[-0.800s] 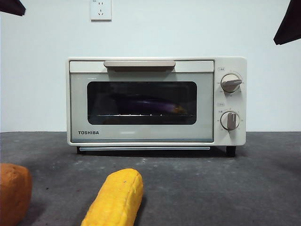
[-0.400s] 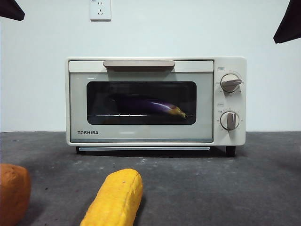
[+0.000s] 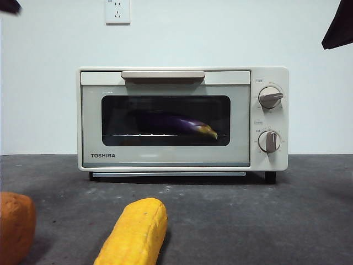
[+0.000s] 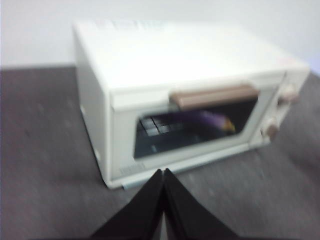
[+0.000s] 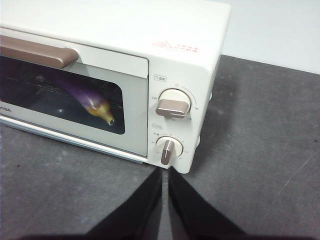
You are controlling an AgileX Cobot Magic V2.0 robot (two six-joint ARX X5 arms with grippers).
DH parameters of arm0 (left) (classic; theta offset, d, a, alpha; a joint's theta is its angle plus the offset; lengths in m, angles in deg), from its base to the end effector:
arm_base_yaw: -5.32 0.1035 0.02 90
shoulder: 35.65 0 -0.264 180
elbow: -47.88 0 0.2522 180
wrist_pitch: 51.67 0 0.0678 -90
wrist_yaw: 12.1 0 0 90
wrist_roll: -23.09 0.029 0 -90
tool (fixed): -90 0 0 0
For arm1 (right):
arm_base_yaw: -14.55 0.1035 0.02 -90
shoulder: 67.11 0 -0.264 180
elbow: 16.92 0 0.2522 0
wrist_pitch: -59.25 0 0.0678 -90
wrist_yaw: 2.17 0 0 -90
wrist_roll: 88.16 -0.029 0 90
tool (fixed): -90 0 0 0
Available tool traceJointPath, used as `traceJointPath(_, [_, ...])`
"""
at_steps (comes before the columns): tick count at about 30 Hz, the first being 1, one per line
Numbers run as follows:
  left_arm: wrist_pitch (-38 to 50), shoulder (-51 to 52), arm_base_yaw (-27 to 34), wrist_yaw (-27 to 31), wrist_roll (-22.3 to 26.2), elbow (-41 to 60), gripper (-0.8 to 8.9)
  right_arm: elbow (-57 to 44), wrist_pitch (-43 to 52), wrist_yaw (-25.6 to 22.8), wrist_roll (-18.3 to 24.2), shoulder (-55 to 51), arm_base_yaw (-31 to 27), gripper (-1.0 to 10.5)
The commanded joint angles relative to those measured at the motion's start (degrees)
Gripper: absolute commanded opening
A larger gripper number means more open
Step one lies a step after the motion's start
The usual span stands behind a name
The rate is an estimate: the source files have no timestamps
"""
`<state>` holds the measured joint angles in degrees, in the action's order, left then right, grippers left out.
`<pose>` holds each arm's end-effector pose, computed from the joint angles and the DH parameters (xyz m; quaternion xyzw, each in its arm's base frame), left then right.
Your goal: Take the eggplant from the table,put the eggplant in the oven
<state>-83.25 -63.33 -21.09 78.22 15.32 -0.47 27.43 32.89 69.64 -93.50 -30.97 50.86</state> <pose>0.1051 -0.0520 0.2968 -0.0438 0.1075 -0.2179 0.9690 0.1238 0.0798 0.2655 -0.0267 0.1473 0.1488 0.9775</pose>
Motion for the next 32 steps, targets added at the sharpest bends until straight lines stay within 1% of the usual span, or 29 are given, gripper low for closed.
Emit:
traceJointPath(1, [3.21,3.93,1.55,0.33,2.75,1.46,0.08,0.22,0.59,-0.24,0.39,0.35,0.28,0.0])
traceJointPath(3, [7.58,6.88,3.74,0.39,4.94,4.33,0.08,0.22,0.59,-0.26,0.39,0.33,0.28,0.0])
traceJointPath(5, [13.9,9.66,6.6,0.39,7.39,8.55,0.08,0.22,0.59,-0.26,0.39,0.33,0.28,0.0])
traceJointPath(7, [19.63,12.09,9.44,0.39,8.83,12.87,0.08,0.22,0.59,-0.26,0.39,0.33,0.28,0.0])
traceJointPath(9, [24.04,14.29,12.02,0.37,8.85,17.35,0.08,0.22,0.59,-0.26,0.39,0.33,0.28,0.0])
traceJointPath(11, [25.81,16.7,14.4,0.39,8.85,21.7,0.08,0.22,0.59,-0.26,0.39,0.35,0.28,0.0])
traceJointPath(15, [23.8,21.33,18.36,0.39,8.85,28.46,0.08,0.22,0.59,-0.24,0.39,0.33,0.28,0.0])
traceJointPath(20, [19.45,26.97,21.86,0.37,8.81,33.53,0.08,0.22,0.59,-0.26,0.39,0.33,0.28,0.0])
traceJointPath(22, [17.86,27.52,22.99,0.33,8.59,34.4,0.08,0.22,0.61,-0.26,0.39,0.35,0.28,0.0])
traceJointPath(29, [6.88,27.47,26.34,0.13,8.22,34.36,0.08,0.22,0.59,-0.24,0.39,0.33,0.28,0.0])
traceJointPath(32, [7.08,27.52,27.26,0.13,7.52,34.34,0.08,0.22,0.63,-0.24,0.39,0.33,0.28,0.0])
